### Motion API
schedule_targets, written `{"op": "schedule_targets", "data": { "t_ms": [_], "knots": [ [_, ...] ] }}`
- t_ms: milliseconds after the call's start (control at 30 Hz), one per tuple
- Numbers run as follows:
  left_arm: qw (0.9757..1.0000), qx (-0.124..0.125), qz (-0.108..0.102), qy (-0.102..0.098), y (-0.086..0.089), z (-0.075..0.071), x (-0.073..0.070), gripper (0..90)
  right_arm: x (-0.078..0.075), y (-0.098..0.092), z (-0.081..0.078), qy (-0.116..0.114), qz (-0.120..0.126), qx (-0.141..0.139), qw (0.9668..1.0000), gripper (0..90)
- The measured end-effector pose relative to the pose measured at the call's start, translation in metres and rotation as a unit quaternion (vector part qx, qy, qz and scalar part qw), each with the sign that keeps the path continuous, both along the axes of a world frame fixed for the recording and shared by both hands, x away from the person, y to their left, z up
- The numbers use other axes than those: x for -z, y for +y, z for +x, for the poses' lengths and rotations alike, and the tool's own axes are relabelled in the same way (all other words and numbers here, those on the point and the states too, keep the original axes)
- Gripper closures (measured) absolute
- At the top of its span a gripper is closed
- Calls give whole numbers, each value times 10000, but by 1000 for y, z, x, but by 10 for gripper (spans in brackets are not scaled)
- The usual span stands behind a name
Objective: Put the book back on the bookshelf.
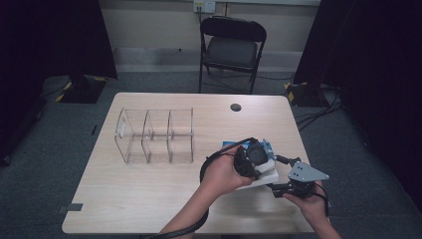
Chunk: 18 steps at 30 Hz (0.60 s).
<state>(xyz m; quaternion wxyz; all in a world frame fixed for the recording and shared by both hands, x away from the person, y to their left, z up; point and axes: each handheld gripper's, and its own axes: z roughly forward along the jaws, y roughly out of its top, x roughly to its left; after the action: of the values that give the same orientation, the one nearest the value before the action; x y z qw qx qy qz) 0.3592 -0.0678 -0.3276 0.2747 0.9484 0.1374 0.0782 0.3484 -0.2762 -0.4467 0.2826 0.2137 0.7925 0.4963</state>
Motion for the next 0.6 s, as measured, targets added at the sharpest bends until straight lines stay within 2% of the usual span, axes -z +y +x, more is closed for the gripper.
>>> {"op": "schedule_targets", "data": {
  "t_ms": [67, 233, 367, 433, 600],
  "knots": [
    [10000, -5, -17, 7, 0, 0, 0, 744, 1, -1, 1, 104, 71, -29, 9999, 128],
    [10000, 29, 12, -11, -1, 1, -1, 744, -2, -1, 4, 8, -66, -139, 9999, 120],
    [10000, 49, 33, -79, 1, 0, -4, 744, -4, -1, 7, 1, 20, -189, 9998, 116],
    [10000, 62, -15, -28, 2, -1, -6, 745, -6, 1, 6, -6, -28, -189, 9998, 116],
    [9998, 172, -86, 107, 7, -1, -13, 745, -13, 3, 2, -118, -105, -446, 9989, 117]
  ]
}}
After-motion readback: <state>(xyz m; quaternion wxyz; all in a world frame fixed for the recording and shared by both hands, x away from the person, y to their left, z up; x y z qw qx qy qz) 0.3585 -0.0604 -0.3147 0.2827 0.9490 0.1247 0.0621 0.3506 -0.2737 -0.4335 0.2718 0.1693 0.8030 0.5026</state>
